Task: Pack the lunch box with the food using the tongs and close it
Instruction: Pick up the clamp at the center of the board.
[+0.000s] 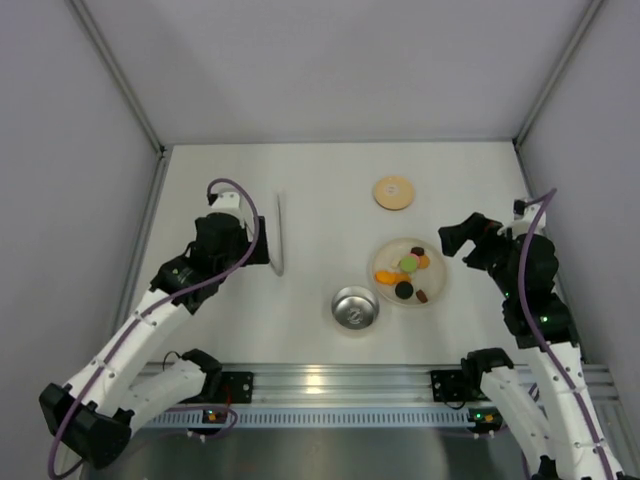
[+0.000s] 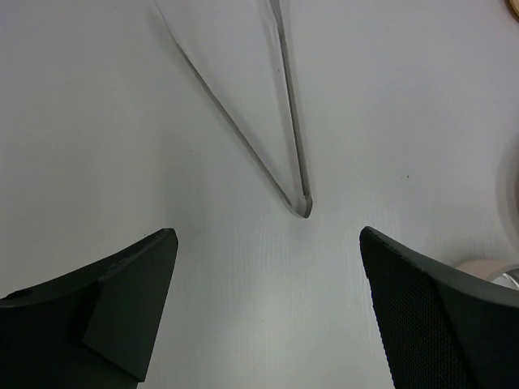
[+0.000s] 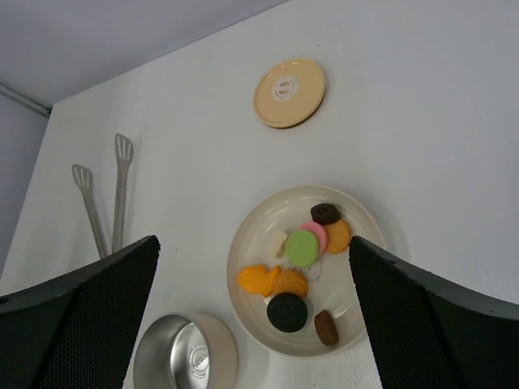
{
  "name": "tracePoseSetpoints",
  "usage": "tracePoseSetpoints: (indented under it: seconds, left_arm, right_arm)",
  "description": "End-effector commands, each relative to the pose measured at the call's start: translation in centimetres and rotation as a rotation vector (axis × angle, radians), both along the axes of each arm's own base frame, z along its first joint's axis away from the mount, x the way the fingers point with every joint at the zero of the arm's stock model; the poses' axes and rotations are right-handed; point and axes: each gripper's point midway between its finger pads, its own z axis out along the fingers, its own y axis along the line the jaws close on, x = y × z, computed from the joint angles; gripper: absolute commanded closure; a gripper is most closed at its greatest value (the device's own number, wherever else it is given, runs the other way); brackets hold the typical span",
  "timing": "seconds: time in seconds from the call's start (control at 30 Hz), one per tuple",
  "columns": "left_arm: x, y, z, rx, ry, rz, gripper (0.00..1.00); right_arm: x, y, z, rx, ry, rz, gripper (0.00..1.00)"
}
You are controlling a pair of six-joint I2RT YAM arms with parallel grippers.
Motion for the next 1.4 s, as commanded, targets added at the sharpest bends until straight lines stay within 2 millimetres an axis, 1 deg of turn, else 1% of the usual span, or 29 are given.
tracePoseSetpoints:
  seconds: [0.0, 0.03, 0.07, 0.1, 0.13, 0.17, 0.23, 0.27, 0.3, 0.33, 0.37, 0.43, 0.47, 0.5, 0.53, 0.57, 0.6, 0.63, 0.7, 0.73, 0.77, 0.93, 1.03, 1.2, 1.23, 1.37]
  left_arm:
    - [1.5, 0.1, 0.4, -0.041, -0.030, 0.084, 0.01]
    - [1.6, 0.5, 0.0, -0.026, -0.008, 0.123, 0.01]
    - [2.1, 0.5, -1.1, -0.020, 0.034, 0.159, 0.01]
    - [2.7, 0.3, -0.4, -0.023, 0.035, 0.175, 0.01]
    - [3.1, 0.4, -0.5, -0.018, 0.041, 0.202, 0.01]
    - [3.8, 0.1, -1.1, -0.016, 0.058, 0.213, 0.01]
    - [4.9, -0.4, -0.9, -0.027, 0.051, 0.230, 0.01]
    - [5.3, -0.7, -1.2, -0.033, 0.061, 0.237, 0.01]
    - [6.0, -1.1, -2.5, -0.015, 0.093, 0.241, 0.01]
    - [6.6, -1.4, -2.7, -0.017, 0.101, 0.251, 0.01]
    - [7.2, -1.8, -4.5, -0.011, 0.145, 0.263, 0.01]
    - [7.9, -2.0, -6.0, -0.023, 0.180, 0.282, 0.01]
    - [8.2, -2.3, -7.7, -0.016, 0.221, 0.279, 0.01]
    - [8.7, -2.7, -8.4, -0.027, 0.228, 0.276, 0.01]
    - [8.9, -2.7, -9.0, -0.034, 0.241, 0.282, 0.01]
    - [9.1, -2.7, -10.4, -0.017, 0.268, 0.292, 0.02]
    - [9.2, -2.6, -11.0, -0.009, 0.277, 0.305, 0.02]
    - [9.3, -2.5, -12.2, -0.001, 0.299, 0.316, 0.01]
    - [9.6, -2.6, -13.2, -0.008, 0.314, 0.308, 0.01]
    - [10.0, -2.7, -13.5, -0.019, 0.309, 0.300, 0.02]
    - [9.9, -3.0, -14.5, -0.020, 0.330, 0.283, 0.01]
    - [10.5, -3.0, -16.2, -0.019, 0.344, 0.269, 0.02]
    - [10.6, -2.5, -17.1, -0.015, 0.361, 0.283, 0.02]
    - [11.4, -2.0, -18.1, -0.021, 0.366, 0.295, 0.02]
    - [11.5, -1.9, -18.6, -0.031, 0.377, 0.291, 0.02]
    - [12.3, -1.9, -19.2, -0.031, 0.380, 0.289, 0.02]
  right_arm:
    - [-0.6, -0.1, 2.7, 0.017, -0.046, -0.001, 0.00]
    - [-0.6, 0.0, 2.8, 0.016, -0.043, 0.004, 0.00]
    - [-0.7, -0.1, 3.1, 0.015, -0.046, 0.003, 0.01]
    - [-0.8, -0.2, 3.0, 0.011, -0.041, 0.001, 0.01]
    - [-1.0, -0.2, 3.3, 0.012, -0.050, -0.002, 0.00]
    - [-1.2, -0.2, 3.5, 0.014, -0.055, -0.001, 0.01]
    - [-1.6, -0.1, 3.9, 0.022, -0.065, 0.007, 0.00]
    - [-1.8, 0.0, 4.3, 0.028, -0.073, 0.013, 0.01]
    - [-1.9, 0.3, 4.4, 0.036, -0.074, 0.027, 0.00]
    - [-2.1, 0.4, 4.4, 0.038, -0.070, 0.035, 0.00]
    - [-2.2, 0.5, 4.6, 0.040, -0.071, 0.040, 0.01]
    - [-2.5, 0.5, 4.4, 0.038, -0.055, 0.045, 0.00]
    - [-2.7, 0.5, 4.7, 0.036, -0.060, 0.044, 0.00]
    - [-2.9, 0.4, 4.8, 0.029, -0.064, 0.043, 0.00]
    - [-3.1, 0.4, 4.9, 0.028, -0.064, 0.045, 0.01]
    - [-3.3, 0.3, 5.1, 0.026, -0.069, 0.045, 0.01]
    - [-3.5, 0.4, 5.4, 0.028, -0.078, 0.050, 0.01]
    - [-3.7, 0.4, 5.5, 0.029, -0.078, 0.054, 0.00]
    - [-3.8, 0.5, 5.6, 0.027, -0.079, 0.060, 0.01]
    - [-3.9, 0.5, 5.6, 0.026, -0.079, 0.063, 0.00]
    - [-3.9, 0.5, 5.5, 0.026, -0.076, 0.063, 0.00]
    - [-3.9, 0.9, 5.2, 0.035, -0.071, 0.079, 0.00]
    - [-3.8, 0.9, 5.0, 0.036, -0.066, 0.082, 0.01]
    - [-3.8, 0.8, 4.9, 0.023, -0.069, 0.081, 0.00]
    - [-3.8, 0.8, 4.9, 0.023, -0.071, 0.079, 0.01]
    - [-3.7, 0.9, 4.8, 0.014, -0.062, 0.087, 0.00]
